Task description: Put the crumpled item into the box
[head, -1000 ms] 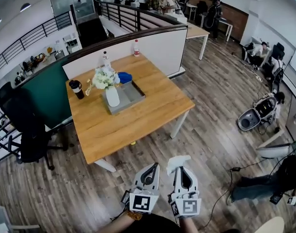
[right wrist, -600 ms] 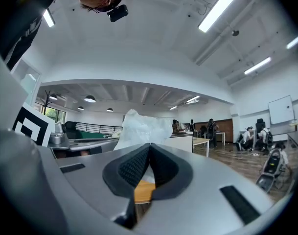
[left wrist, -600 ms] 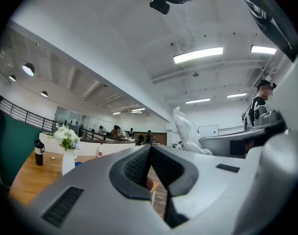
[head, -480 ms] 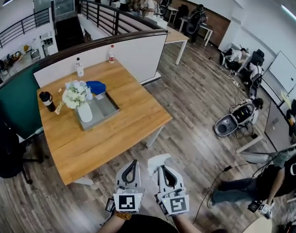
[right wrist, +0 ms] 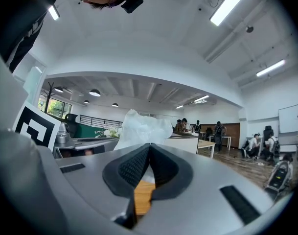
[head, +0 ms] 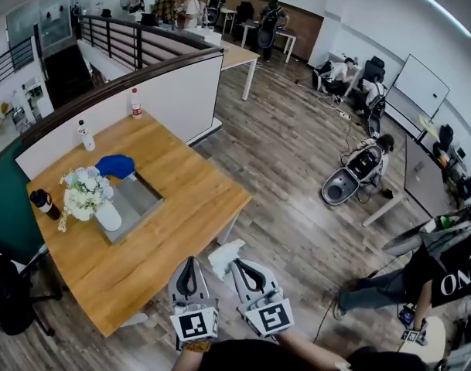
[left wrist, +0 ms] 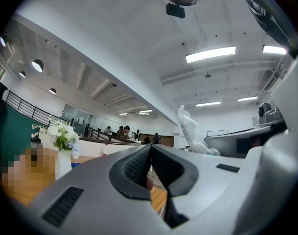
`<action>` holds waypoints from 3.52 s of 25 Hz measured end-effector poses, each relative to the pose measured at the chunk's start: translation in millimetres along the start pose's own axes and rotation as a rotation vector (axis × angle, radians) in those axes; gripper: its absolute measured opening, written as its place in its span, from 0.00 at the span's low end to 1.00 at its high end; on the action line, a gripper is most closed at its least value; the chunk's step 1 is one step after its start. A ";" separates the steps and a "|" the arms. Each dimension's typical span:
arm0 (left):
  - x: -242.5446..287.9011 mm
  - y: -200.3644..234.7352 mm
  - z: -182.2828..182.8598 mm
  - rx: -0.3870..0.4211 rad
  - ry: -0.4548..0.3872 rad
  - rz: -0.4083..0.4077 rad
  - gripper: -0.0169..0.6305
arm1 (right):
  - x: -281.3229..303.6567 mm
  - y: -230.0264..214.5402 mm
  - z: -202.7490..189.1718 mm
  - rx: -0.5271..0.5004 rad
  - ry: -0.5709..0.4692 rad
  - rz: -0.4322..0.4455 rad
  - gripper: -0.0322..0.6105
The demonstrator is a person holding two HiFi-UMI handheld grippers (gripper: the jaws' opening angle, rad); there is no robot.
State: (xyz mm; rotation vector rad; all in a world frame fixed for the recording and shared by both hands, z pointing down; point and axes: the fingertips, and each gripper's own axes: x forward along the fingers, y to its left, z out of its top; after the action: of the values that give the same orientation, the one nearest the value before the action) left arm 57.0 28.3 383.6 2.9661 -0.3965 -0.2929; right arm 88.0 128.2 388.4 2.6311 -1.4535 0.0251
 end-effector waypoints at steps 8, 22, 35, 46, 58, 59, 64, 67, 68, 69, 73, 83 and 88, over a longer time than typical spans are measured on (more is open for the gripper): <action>38.4 8.1 -11.9 -0.012 0.008 -0.033 0.06 | 32.2 -25.5 3.0 -0.013 -0.021 -0.058 0.06; 92.9 33.3 -31.3 0.053 0.037 0.049 0.06 | 98.6 -60.2 -12.4 0.047 -0.037 0.016 0.06; 189.1 34.8 -44.5 0.114 0.030 0.143 0.06 | 192.8 -133.3 -8.4 0.065 -0.091 0.133 0.06; 224.0 39.9 -60.0 0.181 0.064 0.339 0.06 | 253.0 -163.8 -22.6 0.119 -0.077 0.353 0.06; 218.2 77.0 -62.0 0.169 0.123 0.508 0.06 | 300.9 -138.5 -69.4 0.080 0.064 0.557 0.06; 219.4 81.4 -61.4 0.164 0.121 0.510 0.06 | 304.9 -134.5 -71.3 0.075 0.072 0.563 0.06; 229.1 102.0 -56.2 0.142 0.086 0.491 0.06 | 327.0 -111.4 -69.7 0.052 0.097 0.577 0.06; 229.7 111.5 -54.1 0.143 0.070 0.483 0.06 | 331.4 -101.0 -75.7 0.056 0.117 0.594 0.06; 228.0 115.4 -52.5 0.145 0.068 0.484 0.06 | 333.7 -96.8 -77.5 0.064 0.124 0.599 0.06; 225.8 119.7 -51.2 0.145 0.066 0.487 0.06 | 336.1 -92.2 -77.2 0.074 0.134 0.602 0.06; 213.3 135.5 -50.3 0.133 0.065 0.508 0.06 | 343.6 -73.4 -76.2 0.074 0.152 0.614 0.06; 177.7 171.2 -44.4 0.080 0.033 0.581 0.06 | 346.8 -21.9 -94.4 0.039 0.229 0.672 0.06; 166.6 178.3 -42.5 0.079 0.023 0.582 0.06 | 341.4 1.0 -107.5 0.024 0.260 0.700 0.06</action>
State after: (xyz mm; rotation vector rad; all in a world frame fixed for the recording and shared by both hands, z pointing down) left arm 179.7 -183.0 424.2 2.7554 -1.2488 -0.1742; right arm 275.1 -146.0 522.3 1.9024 -2.1703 0.4337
